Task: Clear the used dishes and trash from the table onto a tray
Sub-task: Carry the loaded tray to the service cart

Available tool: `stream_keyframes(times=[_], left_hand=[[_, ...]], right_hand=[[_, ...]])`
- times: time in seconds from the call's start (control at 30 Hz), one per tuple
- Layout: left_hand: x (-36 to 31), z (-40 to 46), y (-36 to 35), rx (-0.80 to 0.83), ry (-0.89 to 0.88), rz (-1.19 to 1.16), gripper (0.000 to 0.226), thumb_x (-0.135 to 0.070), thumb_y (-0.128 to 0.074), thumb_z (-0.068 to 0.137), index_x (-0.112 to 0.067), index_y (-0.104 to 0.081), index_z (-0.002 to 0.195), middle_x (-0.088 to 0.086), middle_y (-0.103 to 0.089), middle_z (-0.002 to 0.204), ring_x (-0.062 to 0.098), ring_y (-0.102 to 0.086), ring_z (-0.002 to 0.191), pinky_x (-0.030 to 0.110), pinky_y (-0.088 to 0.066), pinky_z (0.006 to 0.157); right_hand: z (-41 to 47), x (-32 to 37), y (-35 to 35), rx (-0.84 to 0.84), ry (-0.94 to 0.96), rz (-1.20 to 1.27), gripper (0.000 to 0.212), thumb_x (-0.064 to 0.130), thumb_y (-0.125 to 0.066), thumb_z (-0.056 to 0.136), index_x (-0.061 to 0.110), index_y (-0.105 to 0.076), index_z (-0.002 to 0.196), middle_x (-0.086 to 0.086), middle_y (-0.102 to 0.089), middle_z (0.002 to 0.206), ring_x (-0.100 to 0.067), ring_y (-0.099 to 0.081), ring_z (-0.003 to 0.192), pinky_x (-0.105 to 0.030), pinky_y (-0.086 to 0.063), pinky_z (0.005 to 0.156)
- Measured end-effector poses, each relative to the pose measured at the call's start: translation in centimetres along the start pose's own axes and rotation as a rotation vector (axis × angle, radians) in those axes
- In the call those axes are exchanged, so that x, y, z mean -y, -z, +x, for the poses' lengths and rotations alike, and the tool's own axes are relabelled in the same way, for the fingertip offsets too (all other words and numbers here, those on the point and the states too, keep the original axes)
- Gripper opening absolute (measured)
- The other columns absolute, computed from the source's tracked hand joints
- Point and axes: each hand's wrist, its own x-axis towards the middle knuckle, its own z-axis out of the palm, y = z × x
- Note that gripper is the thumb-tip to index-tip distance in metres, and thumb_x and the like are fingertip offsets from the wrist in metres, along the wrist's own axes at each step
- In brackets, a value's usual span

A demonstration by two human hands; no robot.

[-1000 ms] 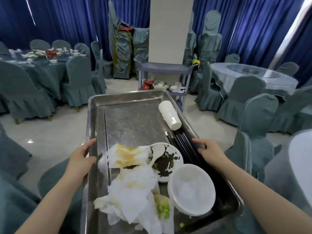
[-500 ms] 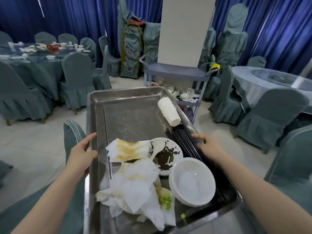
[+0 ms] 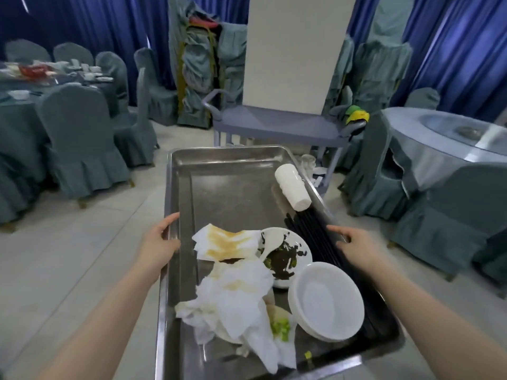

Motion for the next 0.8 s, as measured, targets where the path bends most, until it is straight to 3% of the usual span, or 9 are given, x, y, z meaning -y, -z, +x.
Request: stream_keyframes(times=[0.1,0.2,0.3,0.43,0.53,0.67,0.8], left_hand=[[-2.1,7.2,-5.5,0.040,0.021,-0.006,0.075,0.013,-0.054,0.076,-0.035,-0.050,0.133,0.004,-0.049,0.138,-0.001,-0.053,0.056,0.015,-0.047,0.047],[-4.2,13.6,-11.1,0.025,0.024,0.011,0.074,0.010,-0.056,0.076,-0.038,-0.050,0.132,0.004,-0.051,0.136,-0.008,-0.057,0.051,0.010,-0.043,0.040],[-6.3,19.6,-16.0,0.021,0.041,0.032,0.076,0.009,-0.058,0.078,-0.041,-0.047,0.134,0.004,-0.049,0.140,-0.007,-0.058,0.069,0.013,-0.043,0.051],[-9.0,27.4,-21.0,0.027,0.036,-0.002,0.077,0.009,-0.055,0.079,-0.043,-0.045,0.134,0.005,-0.053,0.135,0.023,-0.062,0.102,0.032,-0.053,0.071],[-10.2,33.6,-24.0,0.005,0.051,-0.001,0.076,0.009,-0.054,0.080,-0.040,-0.045,0.136,0.004,-0.052,0.136,0.024,-0.057,0.112,0.039,-0.052,0.086],[-11.5,43.4,-27.9,-0.056,0.060,-0.007,0.074,0.011,-0.053,0.079,-0.037,-0.048,0.135,0.005,-0.057,0.126,0.020,-0.061,0.082,0.024,-0.048,0.057],[-12.9,53.6,-31.6,-0.027,0.086,-0.009,0.076,0.011,-0.053,0.079,-0.041,-0.047,0.134,0.002,-0.055,0.119,0.022,-0.060,0.069,0.025,-0.045,0.049]], right_hand=[[8.6,-2.2,0.9,0.009,-0.014,0.033,0.049,-0.008,-0.053,0.083,0.019,-0.066,0.121,-0.004,-0.067,0.108,-0.009,-0.054,0.089,-0.005,-0.033,0.064],[18.0,-4.3,1.7,0.020,-0.017,0.042,0.049,-0.006,-0.053,0.083,0.021,-0.067,0.121,-0.005,-0.067,0.110,-0.009,-0.057,0.085,-0.008,-0.035,0.064],[27.1,-5.5,3.0,0.039,-0.013,0.033,0.048,-0.001,-0.054,0.084,0.030,-0.067,0.119,-0.001,-0.066,0.099,-0.005,-0.057,0.069,-0.005,-0.037,0.054],[39.2,-5.4,4.8,0.079,0.020,0.005,0.049,0.000,-0.053,0.084,0.031,-0.066,0.120,-0.003,-0.064,0.122,-0.018,-0.061,0.102,-0.019,-0.042,0.082],[47.4,-4.8,4.5,0.110,0.056,-0.007,0.049,-0.002,-0.051,0.084,0.026,-0.066,0.121,-0.004,-0.061,0.129,-0.019,-0.056,0.116,-0.019,-0.038,0.093],[58.4,-4.2,2.7,0.115,0.073,-0.040,0.047,0.000,-0.052,0.085,0.028,-0.065,0.122,-0.002,-0.059,0.132,-0.020,-0.054,0.119,-0.019,-0.035,0.094],[67.5,-4.0,1.2,0.093,0.038,-0.033,0.046,0.000,-0.053,0.084,0.028,-0.067,0.118,-0.001,-0.062,0.128,-0.017,-0.059,0.104,-0.016,-0.037,0.091]])
